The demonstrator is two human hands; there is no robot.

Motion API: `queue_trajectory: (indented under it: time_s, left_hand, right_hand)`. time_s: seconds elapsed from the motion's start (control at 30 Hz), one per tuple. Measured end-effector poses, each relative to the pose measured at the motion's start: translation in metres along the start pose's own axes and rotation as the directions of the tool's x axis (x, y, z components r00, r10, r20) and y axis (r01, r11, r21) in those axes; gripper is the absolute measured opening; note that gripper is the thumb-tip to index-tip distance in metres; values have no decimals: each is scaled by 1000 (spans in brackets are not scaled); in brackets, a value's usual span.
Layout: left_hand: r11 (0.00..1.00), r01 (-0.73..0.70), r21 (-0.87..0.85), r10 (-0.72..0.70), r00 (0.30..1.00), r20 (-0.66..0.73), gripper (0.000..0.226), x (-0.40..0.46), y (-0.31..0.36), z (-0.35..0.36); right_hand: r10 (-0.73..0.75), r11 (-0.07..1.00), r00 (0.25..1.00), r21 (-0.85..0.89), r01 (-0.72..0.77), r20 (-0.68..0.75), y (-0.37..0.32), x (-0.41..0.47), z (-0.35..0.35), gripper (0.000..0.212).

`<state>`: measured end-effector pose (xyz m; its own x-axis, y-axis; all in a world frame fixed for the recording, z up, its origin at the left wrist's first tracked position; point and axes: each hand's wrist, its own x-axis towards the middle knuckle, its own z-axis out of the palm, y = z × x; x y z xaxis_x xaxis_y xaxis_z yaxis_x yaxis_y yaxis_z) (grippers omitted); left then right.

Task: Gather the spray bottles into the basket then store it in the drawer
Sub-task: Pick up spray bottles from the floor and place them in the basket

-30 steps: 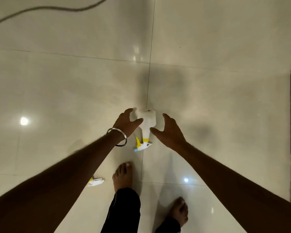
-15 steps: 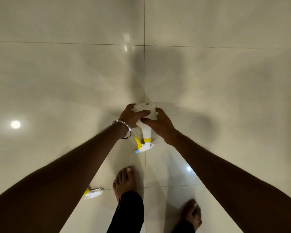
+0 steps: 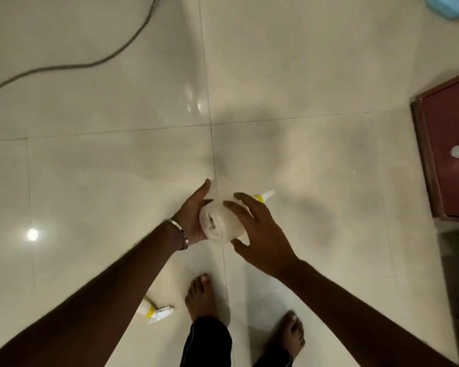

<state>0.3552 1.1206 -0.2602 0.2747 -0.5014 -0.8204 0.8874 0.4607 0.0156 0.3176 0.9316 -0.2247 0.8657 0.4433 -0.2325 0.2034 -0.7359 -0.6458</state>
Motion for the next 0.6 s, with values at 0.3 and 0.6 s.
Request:
queue_trajectory:
  time_s: [0.3, 0.6]
  left_hand:
    - [962, 30, 270, -57, 994, 96, 51, -87, -48, 97]
    - [818, -187, 544, 100, 977, 186, 53, -142, -132, 283]
  right_hand:
    - [14, 997, 984, 74, -1, -178, -64, -100, -90, 89]
    - [689, 39, 686, 933, -358, 234, -82, -229, -227, 56]
